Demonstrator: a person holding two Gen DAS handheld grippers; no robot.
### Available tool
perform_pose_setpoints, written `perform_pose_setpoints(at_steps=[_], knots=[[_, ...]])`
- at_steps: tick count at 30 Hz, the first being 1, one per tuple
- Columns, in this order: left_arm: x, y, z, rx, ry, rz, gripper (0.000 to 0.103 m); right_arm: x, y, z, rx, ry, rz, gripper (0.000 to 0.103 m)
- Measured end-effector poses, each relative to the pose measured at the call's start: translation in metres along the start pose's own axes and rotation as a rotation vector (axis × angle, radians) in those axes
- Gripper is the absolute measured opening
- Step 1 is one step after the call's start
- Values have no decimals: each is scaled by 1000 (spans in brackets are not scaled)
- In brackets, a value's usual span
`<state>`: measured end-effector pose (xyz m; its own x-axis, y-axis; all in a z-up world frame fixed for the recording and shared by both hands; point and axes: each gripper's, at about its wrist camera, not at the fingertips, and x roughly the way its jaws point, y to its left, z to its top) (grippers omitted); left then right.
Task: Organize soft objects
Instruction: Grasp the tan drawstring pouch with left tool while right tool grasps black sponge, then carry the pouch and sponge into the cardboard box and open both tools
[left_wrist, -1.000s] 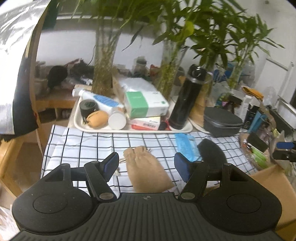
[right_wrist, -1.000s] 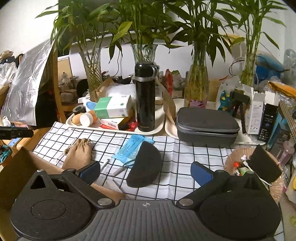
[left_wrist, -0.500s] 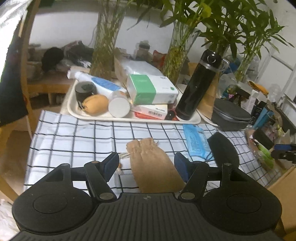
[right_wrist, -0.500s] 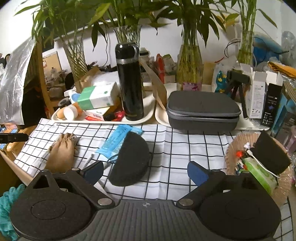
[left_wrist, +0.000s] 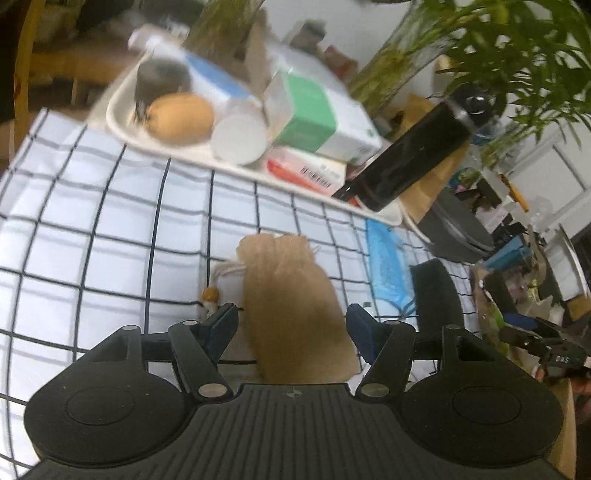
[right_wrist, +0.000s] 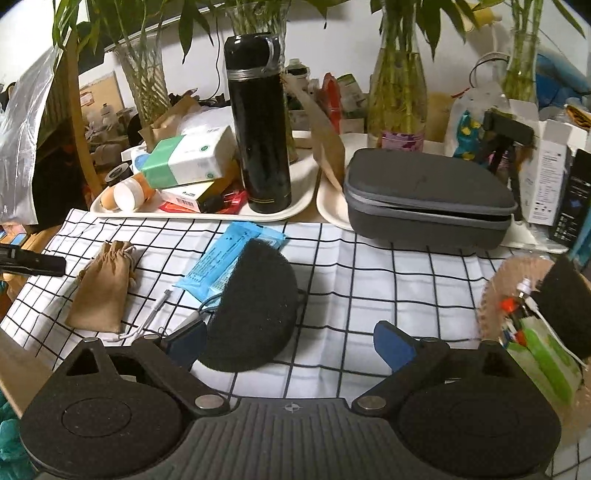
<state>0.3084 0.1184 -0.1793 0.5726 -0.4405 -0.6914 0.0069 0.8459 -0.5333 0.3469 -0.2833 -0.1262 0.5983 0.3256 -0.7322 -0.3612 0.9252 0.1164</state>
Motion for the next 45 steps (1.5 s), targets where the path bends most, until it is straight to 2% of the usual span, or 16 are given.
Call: perform_pose_setpoints(at_steps=[6, 12, 15, 16, 17, 18, 19, 29, 34, 36, 39, 45], knots=[[17, 10, 0, -71, 56, -30, 59, 11, 1, 8, 6, -8, 15, 97], [24, 16, -2, -125, 61, -36, 46, 23, -1, 13, 6, -2, 19, 97], [27, 18, -2, -144, 68, -36, 31, 31, -1, 15, 0, 16, 29, 97], [29, 18, -2, -151, 82, -38, 21, 33, 0, 15, -4, 25, 36, 97], [32, 19, -3, -159, 99, -45, 15, 37, 1, 16, -11, 34, 42, 97], [33, 19, -4, -163, 106, -51, 13, 40, 3, 16, -19, 41, 48, 97], [34, 17, -4, -158, 106, -54, 7, 43, 5, 17, -27, 50, 56, 97], [25, 7, 0, -99, 64, -92, 4, 73, 18, 22, -66, 117, 77, 95], [22, 5, 1, -82, 56, -103, 4, 90, 19, 20, -70, 162, 58, 87], [21, 4, 2, -78, 52, -107, 4, 92, 21, 19, -75, 177, 63, 75], [16, 0, 3, -48, 35, -132, 3, 88, 23, 20, -85, 172, 48, 71], [6, -14, 5, 30, -11, -102, 3, 74, 20, 27, -85, 130, 28, 69]])
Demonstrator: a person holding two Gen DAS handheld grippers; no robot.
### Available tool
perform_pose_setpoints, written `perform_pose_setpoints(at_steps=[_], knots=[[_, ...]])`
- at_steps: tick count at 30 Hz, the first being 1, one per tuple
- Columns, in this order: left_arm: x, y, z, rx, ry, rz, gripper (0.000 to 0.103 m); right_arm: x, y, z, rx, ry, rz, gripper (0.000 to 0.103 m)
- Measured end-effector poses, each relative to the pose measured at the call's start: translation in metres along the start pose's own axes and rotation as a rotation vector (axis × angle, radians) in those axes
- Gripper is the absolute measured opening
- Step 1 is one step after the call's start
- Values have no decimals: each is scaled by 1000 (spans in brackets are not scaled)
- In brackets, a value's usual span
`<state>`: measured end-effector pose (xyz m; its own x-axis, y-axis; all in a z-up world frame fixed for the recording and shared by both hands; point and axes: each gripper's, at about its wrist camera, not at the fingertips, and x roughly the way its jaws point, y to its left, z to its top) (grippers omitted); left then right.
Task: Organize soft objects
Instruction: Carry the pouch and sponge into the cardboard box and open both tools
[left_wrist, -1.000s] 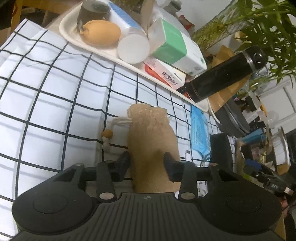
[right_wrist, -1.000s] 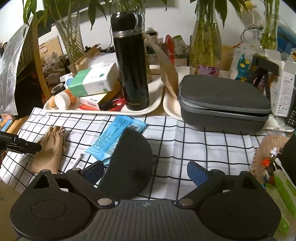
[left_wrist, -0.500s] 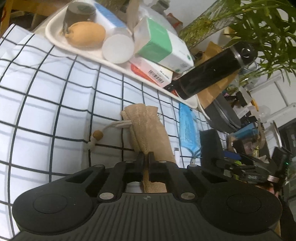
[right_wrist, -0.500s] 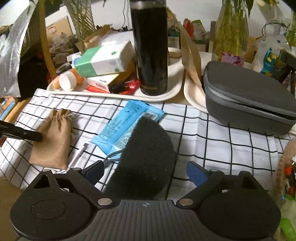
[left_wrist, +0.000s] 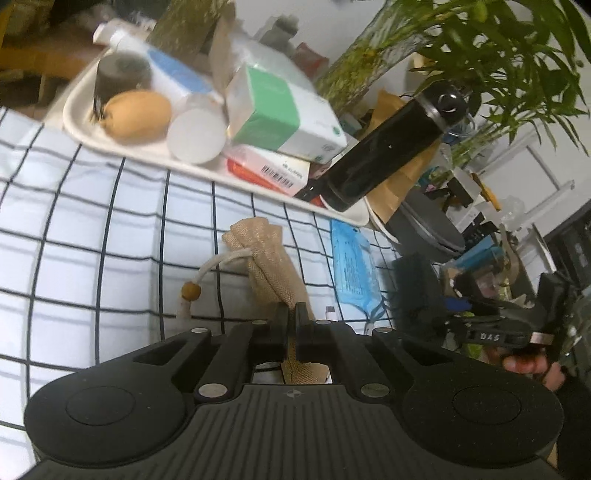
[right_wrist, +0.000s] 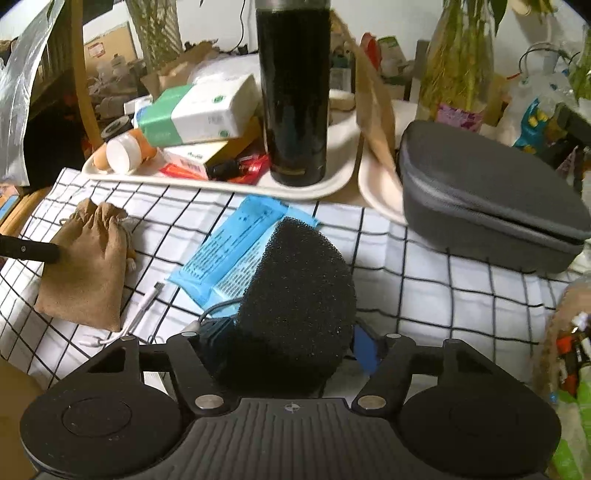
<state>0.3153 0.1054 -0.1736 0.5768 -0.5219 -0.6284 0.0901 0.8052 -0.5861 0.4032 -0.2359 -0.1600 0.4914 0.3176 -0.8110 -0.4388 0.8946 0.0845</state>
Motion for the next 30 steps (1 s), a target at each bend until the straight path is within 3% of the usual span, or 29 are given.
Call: perform_pose_setpoints(at_steps=[15, 21, 30], knots=[[-19, -55, -7, 288, -71, 128, 3, -64, 0, 2, -15, -131, -39, 69], [-40, -71, -7, 382, -157, 216, 3, -92, 2, -5, -3, -178, -56, 69], [-72, -91, -10, 420, -198, 267, 3, -132, 7, -18, 5, -253, -41, 69]])
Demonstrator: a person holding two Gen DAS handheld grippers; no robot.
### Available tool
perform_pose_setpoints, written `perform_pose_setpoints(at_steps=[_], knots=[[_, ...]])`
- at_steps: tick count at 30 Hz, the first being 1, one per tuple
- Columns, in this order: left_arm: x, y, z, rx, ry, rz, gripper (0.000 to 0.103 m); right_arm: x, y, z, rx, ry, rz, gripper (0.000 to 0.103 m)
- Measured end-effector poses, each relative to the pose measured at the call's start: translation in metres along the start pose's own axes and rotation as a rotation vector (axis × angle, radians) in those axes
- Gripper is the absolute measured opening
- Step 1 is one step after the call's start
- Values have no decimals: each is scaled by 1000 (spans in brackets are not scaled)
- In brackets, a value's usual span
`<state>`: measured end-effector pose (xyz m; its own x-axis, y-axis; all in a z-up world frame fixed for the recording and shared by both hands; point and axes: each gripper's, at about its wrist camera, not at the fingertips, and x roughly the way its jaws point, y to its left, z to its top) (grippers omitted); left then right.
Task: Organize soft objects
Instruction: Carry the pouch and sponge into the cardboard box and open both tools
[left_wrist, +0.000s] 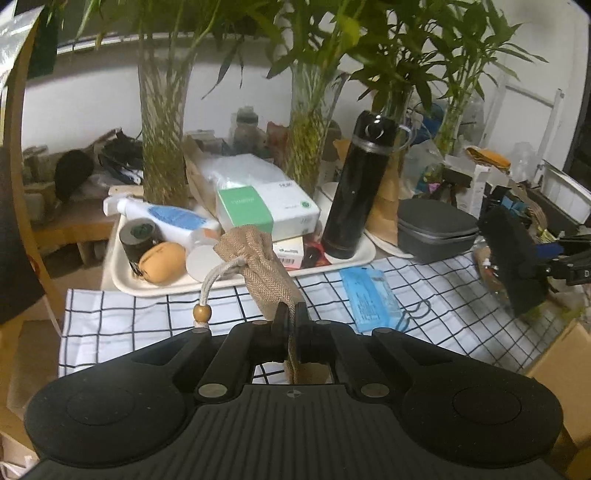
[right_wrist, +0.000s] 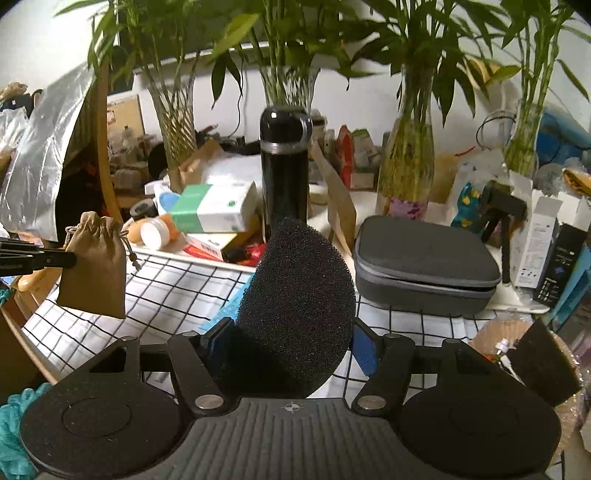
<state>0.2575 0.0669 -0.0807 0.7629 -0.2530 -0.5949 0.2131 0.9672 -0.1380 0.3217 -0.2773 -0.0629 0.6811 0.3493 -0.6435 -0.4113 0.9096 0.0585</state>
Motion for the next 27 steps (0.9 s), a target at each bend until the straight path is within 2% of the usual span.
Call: perform_pose_setpoints(at_steps=[7, 18, 22, 27], knots=[[-41, -16, 14, 43, -50, 0, 3, -30, 5, -4, 2, -57, 18, 69], [-119, -66, 31, 127, -122, -59, 3, -86, 23, -15, 9, -178, 82, 69], [-140, -89, 29, 170, -120, -102, 3, -106, 31, -23, 5, -211, 117, 69], [-151, -112, 16, 176, -75, -172, 3, -123, 39, -35, -2, -234, 139, 69]])
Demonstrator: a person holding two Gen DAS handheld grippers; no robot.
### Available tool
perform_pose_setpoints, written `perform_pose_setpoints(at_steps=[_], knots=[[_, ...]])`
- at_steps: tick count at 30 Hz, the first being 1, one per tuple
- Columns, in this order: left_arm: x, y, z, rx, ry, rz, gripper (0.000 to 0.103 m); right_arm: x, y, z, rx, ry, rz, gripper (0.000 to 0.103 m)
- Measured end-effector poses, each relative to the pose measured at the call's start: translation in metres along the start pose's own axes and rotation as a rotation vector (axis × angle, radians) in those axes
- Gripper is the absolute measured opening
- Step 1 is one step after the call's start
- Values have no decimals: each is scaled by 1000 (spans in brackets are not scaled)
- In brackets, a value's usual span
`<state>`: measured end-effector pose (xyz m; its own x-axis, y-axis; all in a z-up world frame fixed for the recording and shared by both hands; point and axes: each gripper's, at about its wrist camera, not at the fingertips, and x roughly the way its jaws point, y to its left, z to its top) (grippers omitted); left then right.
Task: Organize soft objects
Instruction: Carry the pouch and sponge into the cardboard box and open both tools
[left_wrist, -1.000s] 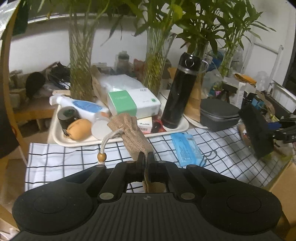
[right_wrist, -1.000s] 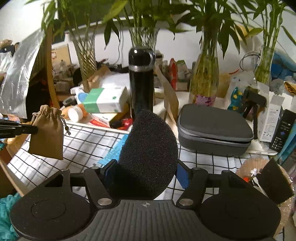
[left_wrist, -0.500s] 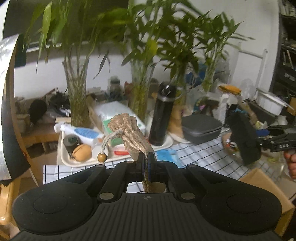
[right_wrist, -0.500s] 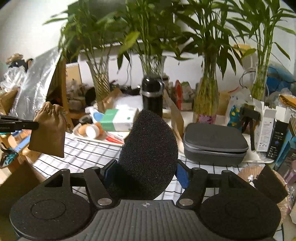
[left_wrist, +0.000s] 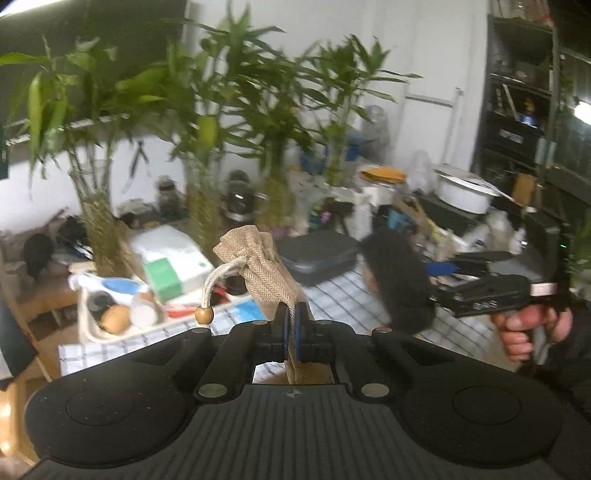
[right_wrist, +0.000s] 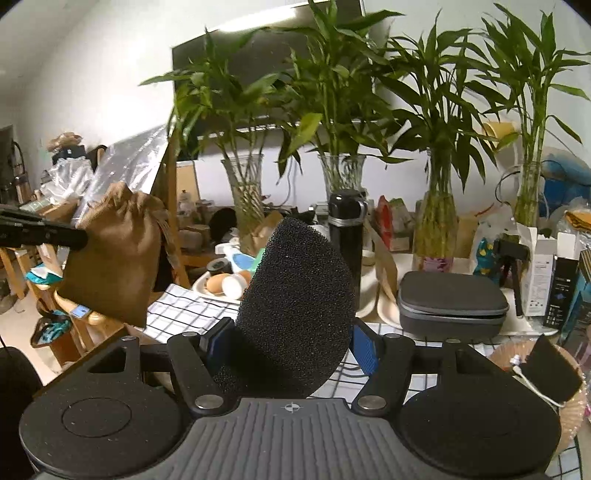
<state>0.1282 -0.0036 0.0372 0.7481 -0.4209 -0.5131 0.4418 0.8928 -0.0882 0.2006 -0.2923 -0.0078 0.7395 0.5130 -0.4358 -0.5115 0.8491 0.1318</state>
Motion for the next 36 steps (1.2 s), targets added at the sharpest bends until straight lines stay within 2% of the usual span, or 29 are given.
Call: perform_pose_setpoints(at_steps=[9, 12, 13, 17, 26, 36], knots=[[22, -26, -31, -30, 129, -118, 4, -25, 9, -10, 12, -19, 21, 69], [35, -28, -41, -55, 206, -164, 10, -27, 13, -14, 7, -8, 27, 69], [37, -29, -44, -56, 223, -156, 14, -27, 15, -14, -1, -4, 29, 69], [32, -31, -52, -19, 206, -80, 50, -26, 16, -16, -10, 8, 29, 69], [22, -26, -57, 5, 214, 11, 56, -24, 19, -19, -32, 41, 58, 69], [14, -18, -60, 3, 215, 50, 56, -22, 30, -24, -90, 91, 149, 70]])
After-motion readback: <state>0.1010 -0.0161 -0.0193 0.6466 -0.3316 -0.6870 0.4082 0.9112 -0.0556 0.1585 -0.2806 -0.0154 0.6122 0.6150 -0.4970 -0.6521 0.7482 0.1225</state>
